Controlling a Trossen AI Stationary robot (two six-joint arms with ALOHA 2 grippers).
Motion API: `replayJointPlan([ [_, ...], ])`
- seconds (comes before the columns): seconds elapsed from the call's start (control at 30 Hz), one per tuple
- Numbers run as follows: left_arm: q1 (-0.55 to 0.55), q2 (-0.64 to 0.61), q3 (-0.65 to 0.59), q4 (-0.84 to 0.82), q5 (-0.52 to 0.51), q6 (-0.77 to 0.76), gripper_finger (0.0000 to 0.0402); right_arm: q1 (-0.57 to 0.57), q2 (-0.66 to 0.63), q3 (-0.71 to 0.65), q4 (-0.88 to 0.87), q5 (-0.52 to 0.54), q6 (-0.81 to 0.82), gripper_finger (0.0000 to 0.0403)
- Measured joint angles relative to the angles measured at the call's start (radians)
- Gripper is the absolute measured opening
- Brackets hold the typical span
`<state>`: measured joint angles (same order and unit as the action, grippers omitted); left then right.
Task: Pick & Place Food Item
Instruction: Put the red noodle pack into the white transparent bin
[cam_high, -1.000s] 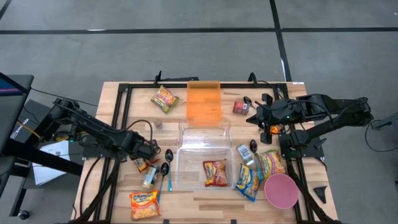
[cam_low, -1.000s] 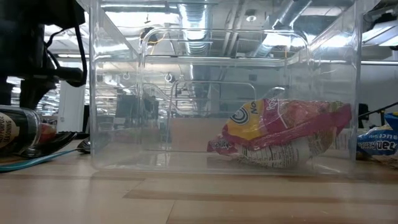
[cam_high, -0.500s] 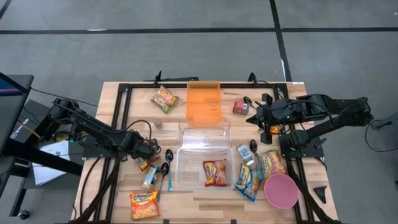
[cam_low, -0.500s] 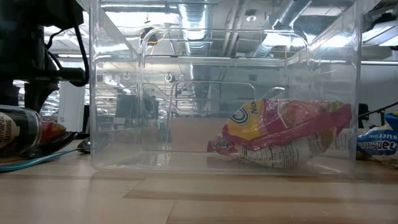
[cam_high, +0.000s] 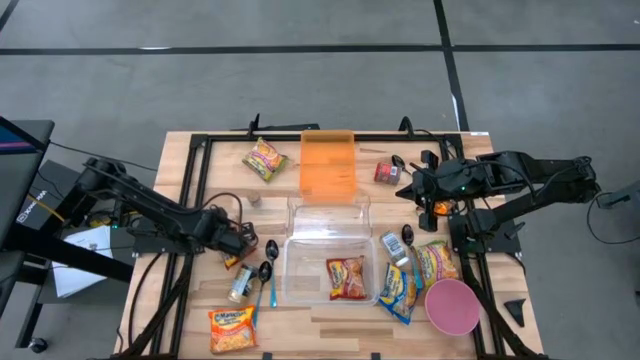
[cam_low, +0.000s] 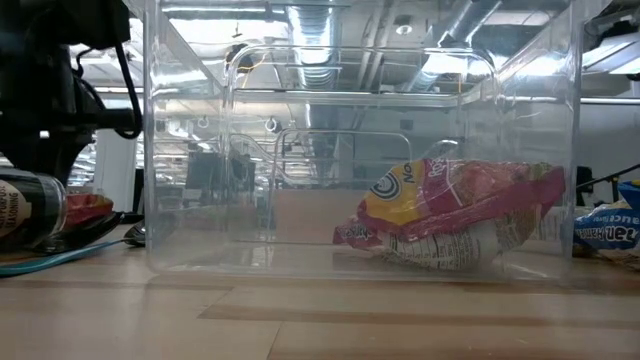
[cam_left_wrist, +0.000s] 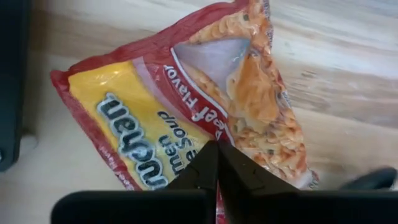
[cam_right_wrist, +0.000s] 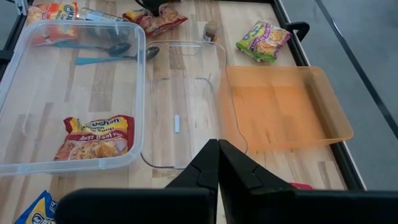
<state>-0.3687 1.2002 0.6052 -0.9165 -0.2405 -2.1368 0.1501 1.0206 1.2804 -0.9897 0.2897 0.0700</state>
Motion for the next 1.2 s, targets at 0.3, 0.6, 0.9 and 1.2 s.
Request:
replayJointPlan([
  [0.3, 0.0, -0.121, 0.001, 0.0, -0.002, 0.138, 0.0, 0.0, 0.0, 0.0, 0.0, 0.0, 0.0, 0.0],
  [0.6, 0.0, -0.191, 0.007, 0.04, -0.019, 0.237, 0.0, 0.0, 0.0, 0.0, 0.0, 0.0, 0.0, 0.0],
  [0.9, 0.0, -0.199, 0.13, 0.043, -0.071, 0.392, 0.0, -0.025, 0.0, 0.0, 0.002, 0.0, 0.001, 0.0],
  [1.2, 0.0, -0.199, 0.297, -0.052, -0.086, 0.475, 0.0, -0.058, 0.0, 0.0, 0.004, 0.0, 0.01, 0.0],
])
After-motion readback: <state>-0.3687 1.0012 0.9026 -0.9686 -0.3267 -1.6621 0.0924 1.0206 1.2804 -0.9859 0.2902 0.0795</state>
